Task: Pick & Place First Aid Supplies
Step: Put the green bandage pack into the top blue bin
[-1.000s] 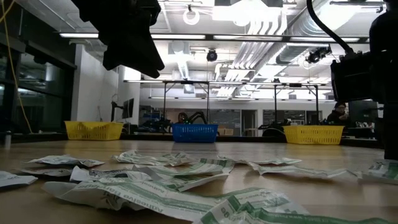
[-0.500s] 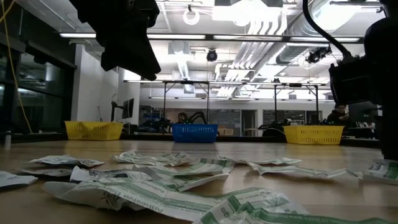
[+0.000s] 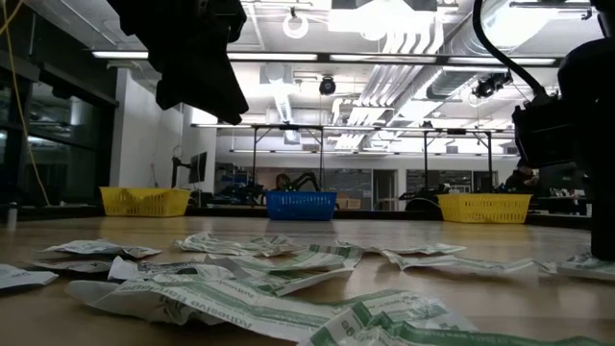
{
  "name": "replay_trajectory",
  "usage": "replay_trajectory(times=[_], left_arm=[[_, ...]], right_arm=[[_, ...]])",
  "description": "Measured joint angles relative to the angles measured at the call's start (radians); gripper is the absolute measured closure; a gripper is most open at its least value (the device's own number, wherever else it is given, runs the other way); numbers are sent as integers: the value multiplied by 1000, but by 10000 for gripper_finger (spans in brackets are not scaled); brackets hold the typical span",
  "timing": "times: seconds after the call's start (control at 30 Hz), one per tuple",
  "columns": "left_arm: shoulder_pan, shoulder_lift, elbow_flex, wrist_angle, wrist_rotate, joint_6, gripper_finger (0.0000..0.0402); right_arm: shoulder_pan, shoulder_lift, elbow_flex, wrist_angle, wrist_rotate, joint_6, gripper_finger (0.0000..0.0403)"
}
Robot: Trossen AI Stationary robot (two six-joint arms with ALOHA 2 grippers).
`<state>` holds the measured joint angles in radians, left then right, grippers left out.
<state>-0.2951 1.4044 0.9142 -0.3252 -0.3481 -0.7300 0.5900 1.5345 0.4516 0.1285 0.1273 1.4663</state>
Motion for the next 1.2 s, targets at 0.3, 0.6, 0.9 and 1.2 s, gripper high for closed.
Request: replay_trajectory(times=[0.3, 0.6, 0.9, 1.2], left_arm=[[0, 0, 0, -6, 19, 0, 280], [0, 0, 0, -5, 23, 0, 280], [0, 0, 0, 246, -35, 50, 280], [47, 0, 0, 490, 67, 202, 279]], right_arm=[[-1, -78, -5, -32, 78, 11, 402], [-1, -235, 92, -342, 129, -19, 403], [-22, -296, 269, -559, 343, -175, 403], [-92, -297, 443, -567, 524, -505, 403]])
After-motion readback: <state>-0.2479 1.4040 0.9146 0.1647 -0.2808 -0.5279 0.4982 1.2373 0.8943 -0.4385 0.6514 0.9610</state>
